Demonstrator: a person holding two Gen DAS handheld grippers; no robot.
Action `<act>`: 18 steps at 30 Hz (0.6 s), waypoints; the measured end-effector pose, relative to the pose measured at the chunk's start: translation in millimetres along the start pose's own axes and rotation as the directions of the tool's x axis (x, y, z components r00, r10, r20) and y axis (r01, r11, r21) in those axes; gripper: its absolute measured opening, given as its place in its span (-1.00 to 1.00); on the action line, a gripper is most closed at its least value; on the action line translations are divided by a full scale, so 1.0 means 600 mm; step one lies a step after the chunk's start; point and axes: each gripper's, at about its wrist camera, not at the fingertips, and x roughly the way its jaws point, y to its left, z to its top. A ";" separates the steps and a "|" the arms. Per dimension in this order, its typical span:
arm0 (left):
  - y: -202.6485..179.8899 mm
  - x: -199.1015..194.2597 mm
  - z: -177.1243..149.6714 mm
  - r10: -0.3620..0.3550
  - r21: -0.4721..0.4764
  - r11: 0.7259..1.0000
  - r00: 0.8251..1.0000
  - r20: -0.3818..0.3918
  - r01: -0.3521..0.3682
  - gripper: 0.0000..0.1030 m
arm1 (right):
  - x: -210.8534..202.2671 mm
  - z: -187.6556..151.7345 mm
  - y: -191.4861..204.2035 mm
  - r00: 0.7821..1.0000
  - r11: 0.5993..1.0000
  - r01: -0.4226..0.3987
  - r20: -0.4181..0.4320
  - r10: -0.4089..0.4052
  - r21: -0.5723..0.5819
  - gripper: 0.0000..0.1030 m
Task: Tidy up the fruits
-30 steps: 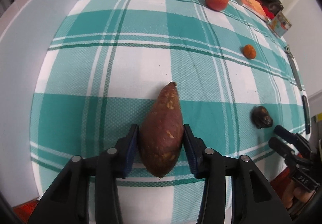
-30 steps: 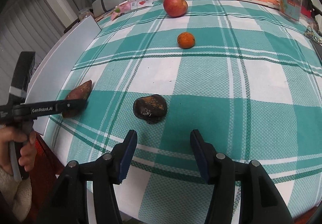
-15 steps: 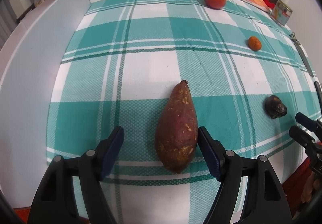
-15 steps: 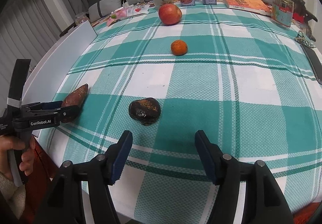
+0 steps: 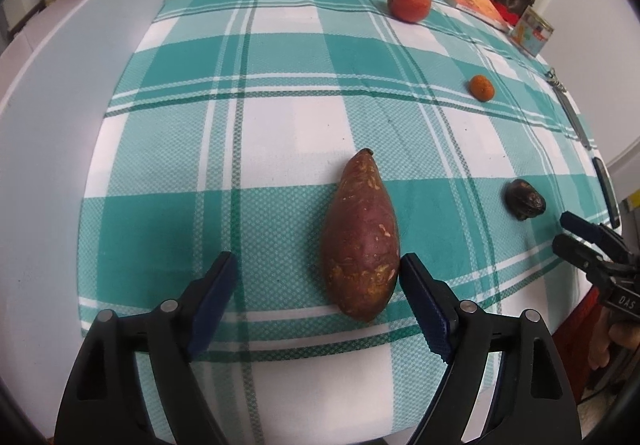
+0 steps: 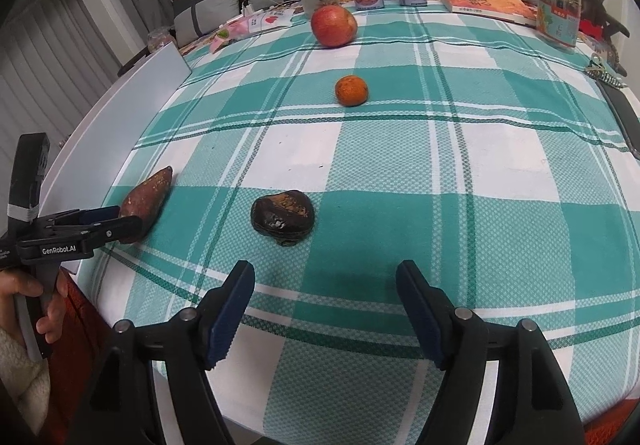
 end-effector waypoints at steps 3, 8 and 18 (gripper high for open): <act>-0.014 -0.002 0.009 -0.009 0.041 0.999 1.000 -0.003 0.009 0.63 | 0.005 0.011 0.010 0.998 0.999 -0.046 -0.032 0.045 -0.026 0.42; -0.047 0.011 0.027 0.052 0.151 0.988 0.997 -0.049 -0.044 0.51 | 0.040 0.051 0.036 0.984 0.993 -0.068 -0.168 0.051 -0.095 0.42; -0.044 0.020 0.028 0.035 0.119 0.993 0.996 -0.085 -0.025 -0.19 | 0.101 0.102 0.063 0.951 0.984 0.001 -0.305 -0.056 -0.179 -0.20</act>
